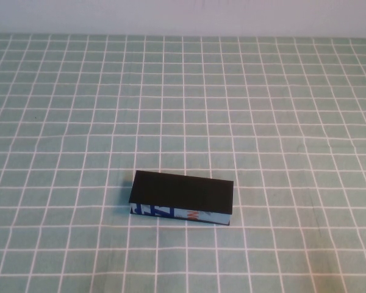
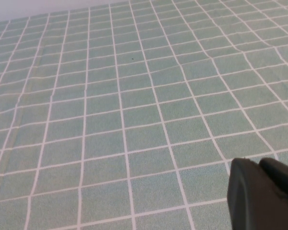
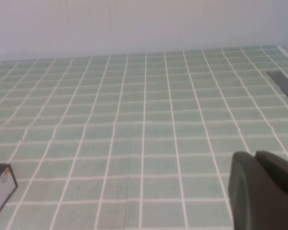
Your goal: Return glasses to glasses case
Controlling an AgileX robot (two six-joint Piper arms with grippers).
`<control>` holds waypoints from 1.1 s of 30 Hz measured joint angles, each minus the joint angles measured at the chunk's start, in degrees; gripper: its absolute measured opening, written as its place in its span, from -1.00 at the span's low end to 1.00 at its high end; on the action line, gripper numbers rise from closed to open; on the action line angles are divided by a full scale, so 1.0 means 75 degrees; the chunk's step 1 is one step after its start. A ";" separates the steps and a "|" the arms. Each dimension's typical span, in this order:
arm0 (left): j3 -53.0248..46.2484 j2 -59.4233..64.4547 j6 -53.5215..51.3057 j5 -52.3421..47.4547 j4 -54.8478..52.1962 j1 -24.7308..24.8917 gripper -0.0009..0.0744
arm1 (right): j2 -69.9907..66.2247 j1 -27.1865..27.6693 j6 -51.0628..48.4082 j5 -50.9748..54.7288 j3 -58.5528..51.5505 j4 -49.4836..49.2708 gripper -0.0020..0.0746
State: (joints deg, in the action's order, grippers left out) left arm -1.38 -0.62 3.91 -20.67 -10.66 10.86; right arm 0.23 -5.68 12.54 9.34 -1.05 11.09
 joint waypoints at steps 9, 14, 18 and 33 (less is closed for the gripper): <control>0.0000 0.0000 0.0000 0.0000 0.0000 0.0000 -0.97 | 0.0000 0.0033 -0.0691 -0.0340 -0.0061 0.0018 -0.98; 0.0000 0.0000 0.0000 0.0000 0.0000 0.0000 -0.97 | 0.0000 0.0033 -0.0939 0.0465 -0.0061 -0.0454 -0.98; 0.0000 0.0000 0.0000 0.0000 0.0000 0.0000 -0.97 | 0.0000 0.0172 -0.1552 0.1150 -0.0061 -0.1242 -0.98; 0.0000 -0.0002 -0.0017 0.0000 0.0000 0.0000 -0.97 | 0.0036 0.0821 -0.2385 0.1412 -0.0073 -0.2231 -0.98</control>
State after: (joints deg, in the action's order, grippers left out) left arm -1.38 -0.64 3.78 -20.67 -10.66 10.86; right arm 0.50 0.48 -5.35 19.93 -1.60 -5.64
